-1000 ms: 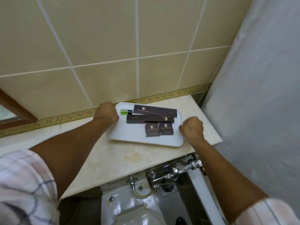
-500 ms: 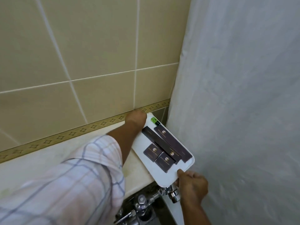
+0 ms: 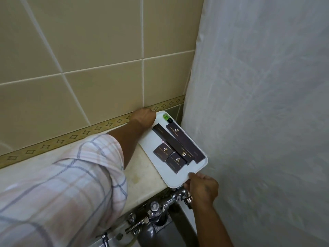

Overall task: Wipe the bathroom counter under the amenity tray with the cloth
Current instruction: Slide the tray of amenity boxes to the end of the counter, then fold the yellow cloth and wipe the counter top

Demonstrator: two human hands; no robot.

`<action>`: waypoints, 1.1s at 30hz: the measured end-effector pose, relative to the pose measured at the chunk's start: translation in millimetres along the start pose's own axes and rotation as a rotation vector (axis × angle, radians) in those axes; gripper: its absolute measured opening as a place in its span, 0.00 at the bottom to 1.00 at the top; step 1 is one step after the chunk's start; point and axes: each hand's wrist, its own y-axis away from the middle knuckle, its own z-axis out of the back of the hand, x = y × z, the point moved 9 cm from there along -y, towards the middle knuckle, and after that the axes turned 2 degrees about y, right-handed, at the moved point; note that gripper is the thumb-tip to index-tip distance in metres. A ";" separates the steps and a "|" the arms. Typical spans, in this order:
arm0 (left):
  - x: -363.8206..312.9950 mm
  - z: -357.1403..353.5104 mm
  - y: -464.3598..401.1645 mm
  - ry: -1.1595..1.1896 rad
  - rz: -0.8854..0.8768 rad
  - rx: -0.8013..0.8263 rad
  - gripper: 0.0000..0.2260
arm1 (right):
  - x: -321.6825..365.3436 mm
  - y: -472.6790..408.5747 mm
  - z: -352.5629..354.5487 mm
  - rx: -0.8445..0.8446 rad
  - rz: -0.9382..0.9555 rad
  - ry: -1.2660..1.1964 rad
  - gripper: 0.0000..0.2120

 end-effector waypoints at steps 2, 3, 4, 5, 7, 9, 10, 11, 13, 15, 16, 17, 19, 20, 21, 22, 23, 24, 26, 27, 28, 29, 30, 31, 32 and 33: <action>7.1 5.0 14.3 0.028 -0.022 -0.019 0.15 | 13.3 2.7 3.7 -0.017 0.094 0.063 0.07; 12.7 9.3 23.9 0.054 -0.027 -0.039 0.16 | 26.1 9.1 3.1 -0.028 0.174 0.108 0.06; 19.1 14.5 34.3 0.082 -0.029 -0.066 0.16 | 41.7 17.9 -0.2 -0.033 0.261 0.156 0.11; 30.0 22.9 49.1 0.102 -0.027 -0.094 0.17 | 58.3 30.3 -9.8 -0.015 0.351 0.202 0.17; 53.1 38.9 86.0 0.106 -0.003 -0.140 0.21 | 93.6 65.0 -36.6 0.029 0.545 0.338 0.25; 79.8 49.2 124.1 0.088 0.056 -0.183 0.26 | 124.6 99.8 -70.7 0.063 0.713 0.522 0.29; 99.9 51.8 151.7 0.100 0.120 -0.199 0.27 | 135.2 123.9 -91.0 0.108 0.788 0.596 0.30; 118.3 51.9 178.9 0.126 0.195 -0.203 0.28 | 143.5 146.1 -111.6 0.165 0.858 0.652 0.30; 158.6 43.5 246.8 0.195 0.370 -0.209 0.30 | 146.4 200.5 -154.6 0.296 0.990 0.729 0.29; 194.9 29.4 324.6 0.255 0.551 -0.221 0.30 | 136.9 268.2 -197.6 0.437 1.151 0.789 0.26; 208.7 20.2 363.4 0.285 0.648 -0.211 0.31 | 127.6 305.0 -216.7 0.529 1.233 0.808 0.26; 225.2 8.7 413.3 0.308 0.765 -0.205 0.31 | 109.5 352.0 -237.6 0.646 1.314 0.823 0.25; 241.5 -12.1 498.5 0.363 0.954 -0.188 0.31 | 68.4 435.1 -267.8 0.861 1.445 0.849 0.24; 242.5 -20.6 535.1 0.383 1.028 -0.180 0.30 | 44.3 473.2 -278.0 0.970 1.488 0.873 0.23; 241.2 -28.9 571.1 0.399 1.102 -0.173 0.29 | 17.1 511.1 -286.9 1.094 1.534 0.899 0.23; 238.6 -38.9 612.3 0.416 1.189 -0.161 0.27 | -16.6 553.2 -292.0 1.232 1.574 0.938 0.24; 232.3 -47.1 643.8 0.427 1.250 -0.158 0.23 | -47.2 585.4 -294.1 1.346 1.605 0.979 0.24; 226.3 -53.0 661.4 0.439 1.297 -0.153 0.19 | -68.1 606.2 -295.5 1.426 1.640 1.037 0.24; 210.4 -74.5 711.4 0.483 1.405 -0.116 0.15 | -125.1 648.1 -291.1 1.537 1.696 1.149 0.23; 203.6 -84.5 727.7 0.496 1.444 -0.119 0.14 | -147.1 658.5 -289.4 1.540 1.742 1.215 0.22; 199.7 -91.2 739.2 0.496 1.481 -0.109 0.15 | -163.1 664.8 -289.0 1.524 1.785 1.269 0.21; 197.5 -96.3 747.8 0.499 1.517 -0.105 0.16 | -174.7 668.2 -289.8 1.501 1.825 1.301 0.22; 196.6 -102.3 755.1 0.507 1.563 -0.101 0.19 | -183.0 670.7 -290.7 1.477 1.853 1.329 0.23; 197.0 -105.0 760.9 0.519 1.613 -0.103 0.22 | -186.7 672.8 -292.3 1.461 1.873 1.336 0.25; 196.4 -108.6 765.0 0.543 1.659 -0.110 0.24 | -189.3 673.7 -293.2 1.445 1.879 1.344 0.27; 196.5 -110.9 767.4 0.567 1.689 -0.120 0.26 | -189.6 674.4 -292.9 1.429 1.876 1.348 0.29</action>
